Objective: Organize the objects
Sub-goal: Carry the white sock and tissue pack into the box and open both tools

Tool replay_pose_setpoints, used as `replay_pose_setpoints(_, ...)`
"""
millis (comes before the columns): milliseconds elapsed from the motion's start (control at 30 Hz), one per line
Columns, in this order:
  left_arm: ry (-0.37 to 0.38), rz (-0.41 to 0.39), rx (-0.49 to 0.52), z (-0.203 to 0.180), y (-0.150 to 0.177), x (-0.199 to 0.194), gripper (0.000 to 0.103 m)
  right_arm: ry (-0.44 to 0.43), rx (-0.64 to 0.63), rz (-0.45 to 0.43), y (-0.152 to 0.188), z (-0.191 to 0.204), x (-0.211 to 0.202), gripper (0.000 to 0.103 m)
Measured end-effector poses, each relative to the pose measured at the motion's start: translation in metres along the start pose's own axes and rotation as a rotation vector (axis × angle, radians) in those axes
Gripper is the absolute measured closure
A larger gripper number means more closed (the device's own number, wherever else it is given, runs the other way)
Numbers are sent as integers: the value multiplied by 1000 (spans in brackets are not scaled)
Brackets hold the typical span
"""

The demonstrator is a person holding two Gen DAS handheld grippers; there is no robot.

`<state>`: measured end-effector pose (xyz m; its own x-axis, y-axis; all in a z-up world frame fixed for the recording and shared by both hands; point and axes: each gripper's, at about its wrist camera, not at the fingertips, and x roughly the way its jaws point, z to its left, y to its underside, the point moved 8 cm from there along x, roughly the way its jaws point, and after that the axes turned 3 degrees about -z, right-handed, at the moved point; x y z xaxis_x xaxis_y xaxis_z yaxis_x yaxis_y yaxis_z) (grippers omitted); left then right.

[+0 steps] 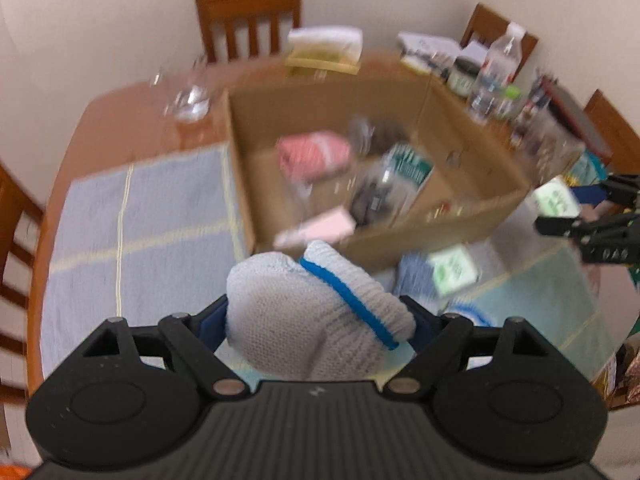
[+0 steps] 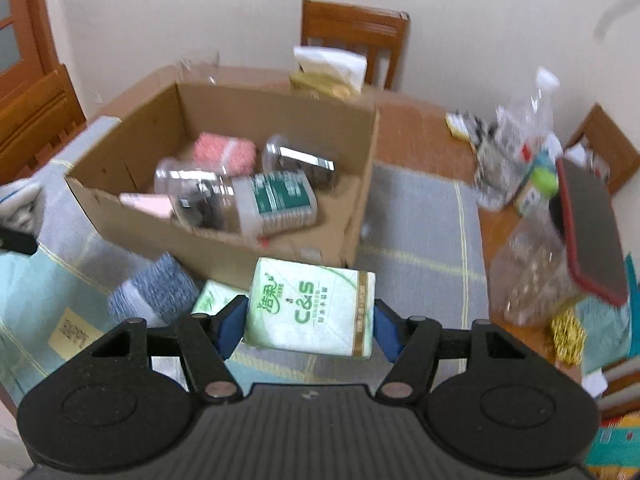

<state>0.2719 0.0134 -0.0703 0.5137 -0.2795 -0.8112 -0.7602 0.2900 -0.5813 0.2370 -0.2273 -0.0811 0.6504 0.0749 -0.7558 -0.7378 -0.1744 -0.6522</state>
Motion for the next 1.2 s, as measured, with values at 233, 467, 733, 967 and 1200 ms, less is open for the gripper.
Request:
replay_pose_setpoints(233, -18, -85, 49, -4, -62, 17, 18, -26, 1, -71, -39, 8, 6, 33)
replay_pose_setpoints(467, -10, -73, 50, 0, -108, 56, 17, -36, 5, -49, -54, 14, 36, 33)
replay_pose_setpoints(733, -35, -21, 42, 14, -128, 101, 17, -67, 25, -36, -65, 18, 55, 33)
replay_pose_setpoints(967, -54, 14, 48, 19, -131, 124, 17, -95, -3, -31, -76, 29, 64, 33)
replay_pose_setpoints(1200, -92, -5, 65, 21, -131, 121, 2, -94, -4, -61, -84, 32, 64, 2)
